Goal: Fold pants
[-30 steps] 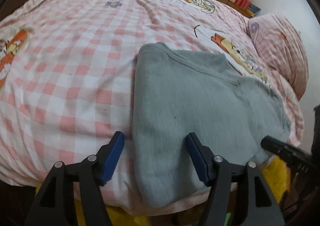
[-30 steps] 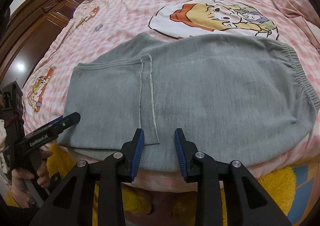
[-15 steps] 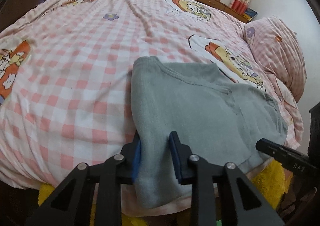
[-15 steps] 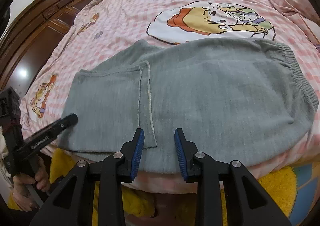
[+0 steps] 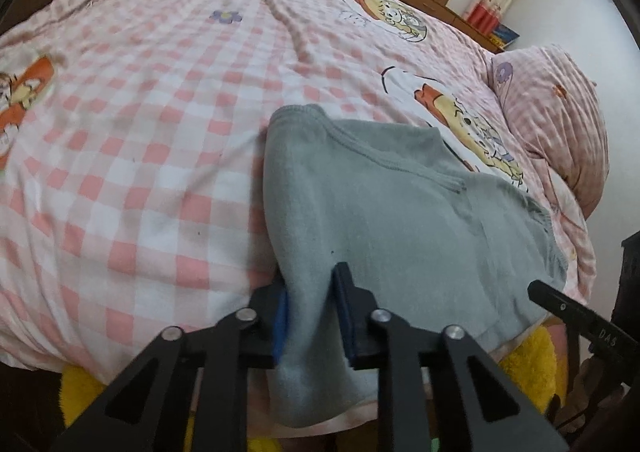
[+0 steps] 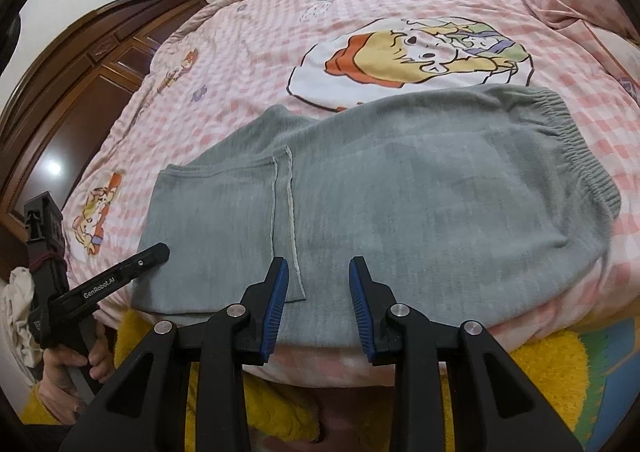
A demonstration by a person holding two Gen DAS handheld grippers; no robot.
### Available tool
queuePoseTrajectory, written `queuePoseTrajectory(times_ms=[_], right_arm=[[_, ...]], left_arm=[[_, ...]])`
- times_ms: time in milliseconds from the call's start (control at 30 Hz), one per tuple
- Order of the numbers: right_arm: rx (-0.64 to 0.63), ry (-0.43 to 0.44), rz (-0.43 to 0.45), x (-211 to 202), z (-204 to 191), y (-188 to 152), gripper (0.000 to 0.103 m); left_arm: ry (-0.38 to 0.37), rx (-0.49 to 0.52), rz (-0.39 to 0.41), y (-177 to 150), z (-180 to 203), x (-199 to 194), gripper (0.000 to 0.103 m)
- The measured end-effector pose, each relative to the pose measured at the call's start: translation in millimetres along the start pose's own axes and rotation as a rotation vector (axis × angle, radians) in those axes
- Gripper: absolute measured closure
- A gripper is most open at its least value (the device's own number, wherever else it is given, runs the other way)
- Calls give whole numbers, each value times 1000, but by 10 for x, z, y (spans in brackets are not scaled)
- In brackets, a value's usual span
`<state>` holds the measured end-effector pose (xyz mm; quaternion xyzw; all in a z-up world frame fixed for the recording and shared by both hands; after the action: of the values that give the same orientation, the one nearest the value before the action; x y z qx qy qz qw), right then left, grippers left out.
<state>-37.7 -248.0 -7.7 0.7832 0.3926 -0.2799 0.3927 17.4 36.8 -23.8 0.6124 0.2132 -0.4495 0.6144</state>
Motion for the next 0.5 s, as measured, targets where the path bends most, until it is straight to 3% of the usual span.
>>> queuePoseTrajectory(times_ms=[167,500], right_arm=[[14,17,30,-129,64,42,71],[56,29,64,-291,231,136,71]], left_arm=[[-19,12,48,166,166,-247,88],[-72,175,138,612,914,-692,91]])
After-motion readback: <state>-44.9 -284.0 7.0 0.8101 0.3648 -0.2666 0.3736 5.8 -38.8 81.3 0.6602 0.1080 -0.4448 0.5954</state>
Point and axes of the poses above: each gripper's, at about its wrist camera, not at the fingertips, and x roughly the way its jaws point, z to its right, y to its top, the point moved 7 cm from there along x, roughly the way its jaws point, and after that the axes turned 15 degrees about x, right-handed, at the moved point
